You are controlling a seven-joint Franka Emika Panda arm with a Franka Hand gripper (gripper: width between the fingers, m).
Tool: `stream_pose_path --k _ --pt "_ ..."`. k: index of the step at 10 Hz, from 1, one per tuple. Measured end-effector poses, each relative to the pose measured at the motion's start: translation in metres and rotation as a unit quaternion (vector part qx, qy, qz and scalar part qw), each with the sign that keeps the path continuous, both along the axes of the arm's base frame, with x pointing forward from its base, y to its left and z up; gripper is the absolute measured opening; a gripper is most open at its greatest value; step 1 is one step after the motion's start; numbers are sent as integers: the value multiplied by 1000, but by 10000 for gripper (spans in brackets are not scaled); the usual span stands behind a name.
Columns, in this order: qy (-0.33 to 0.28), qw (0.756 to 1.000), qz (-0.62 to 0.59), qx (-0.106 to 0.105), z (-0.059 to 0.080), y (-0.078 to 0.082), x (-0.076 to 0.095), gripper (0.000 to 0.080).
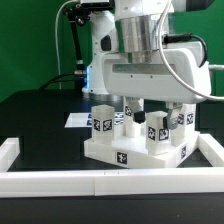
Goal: Assemble square table
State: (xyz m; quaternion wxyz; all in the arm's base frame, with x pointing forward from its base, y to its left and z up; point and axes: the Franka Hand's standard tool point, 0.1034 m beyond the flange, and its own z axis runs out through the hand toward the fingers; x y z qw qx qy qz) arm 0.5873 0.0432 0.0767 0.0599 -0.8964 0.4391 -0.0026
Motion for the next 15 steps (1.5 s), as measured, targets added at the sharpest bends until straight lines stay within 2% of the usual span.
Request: stream_pose_path --k 2,6,11,14,15 --pt "-9 996 86 -3 0 5 0 643" --pt "-24 971 240 -10 0 12 -1 649" --pt "-35 908 417 -36 0 16 -1 649" --pt "-52 844 531 -49 0 10 1 649" --pt "-53 835 545 -50 -1 8 1 649"
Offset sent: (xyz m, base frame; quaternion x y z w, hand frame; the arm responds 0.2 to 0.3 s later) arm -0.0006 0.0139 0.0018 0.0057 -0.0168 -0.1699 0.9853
